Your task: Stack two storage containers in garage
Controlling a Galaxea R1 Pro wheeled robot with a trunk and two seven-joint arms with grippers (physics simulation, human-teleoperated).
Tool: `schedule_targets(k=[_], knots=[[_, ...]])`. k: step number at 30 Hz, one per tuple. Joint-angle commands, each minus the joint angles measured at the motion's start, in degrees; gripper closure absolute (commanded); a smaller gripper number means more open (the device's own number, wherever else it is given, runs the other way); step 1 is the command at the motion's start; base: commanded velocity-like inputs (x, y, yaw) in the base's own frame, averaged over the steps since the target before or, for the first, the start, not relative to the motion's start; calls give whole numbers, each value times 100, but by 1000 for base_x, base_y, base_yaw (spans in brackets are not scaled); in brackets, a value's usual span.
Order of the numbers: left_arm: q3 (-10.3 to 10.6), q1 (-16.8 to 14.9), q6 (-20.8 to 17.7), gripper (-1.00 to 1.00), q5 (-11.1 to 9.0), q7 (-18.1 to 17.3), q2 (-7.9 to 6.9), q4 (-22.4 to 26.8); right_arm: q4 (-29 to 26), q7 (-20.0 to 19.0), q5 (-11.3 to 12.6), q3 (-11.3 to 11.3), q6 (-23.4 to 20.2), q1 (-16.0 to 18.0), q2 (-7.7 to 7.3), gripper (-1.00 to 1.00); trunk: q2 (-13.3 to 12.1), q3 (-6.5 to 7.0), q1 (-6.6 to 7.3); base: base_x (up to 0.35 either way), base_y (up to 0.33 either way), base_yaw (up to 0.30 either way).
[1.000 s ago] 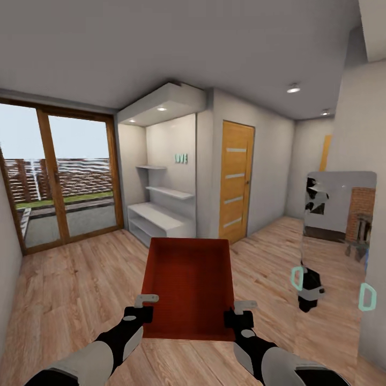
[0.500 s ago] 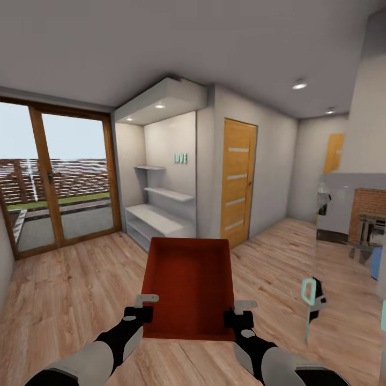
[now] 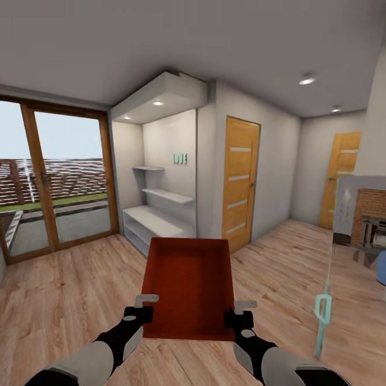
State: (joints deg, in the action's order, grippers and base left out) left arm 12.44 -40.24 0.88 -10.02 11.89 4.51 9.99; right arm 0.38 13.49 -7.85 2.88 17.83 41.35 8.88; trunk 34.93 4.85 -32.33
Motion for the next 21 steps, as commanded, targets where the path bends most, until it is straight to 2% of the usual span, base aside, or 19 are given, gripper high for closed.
schedule_targets(k=[1, 7, 12, 21], knots=[[-110, -1, 9, 100, -79, 120, -46, -23, -12, 137, -26, 99, 156, 4, 0, 100, 3, -1, -5, 322, 0, 0], [-110, -1, 9, 100, -79, 108, -46, -23, -12, 137, -24, 99, 151, 4, 6, 100, 3, -1, -5, 322, 0, -115], [-110, -1, 9, 100, -79, 81, -46, -23, -12, 137, -24, 99, 151, 4, 8, 100, 3, -1, -5, 323, 43, -260], [-110, -1, 9, 100, -79, 69, -45, -23, -12, 137, -24, 99, 151, 4, 8, 100, 3, -1, -5, 322, 157, -280]])
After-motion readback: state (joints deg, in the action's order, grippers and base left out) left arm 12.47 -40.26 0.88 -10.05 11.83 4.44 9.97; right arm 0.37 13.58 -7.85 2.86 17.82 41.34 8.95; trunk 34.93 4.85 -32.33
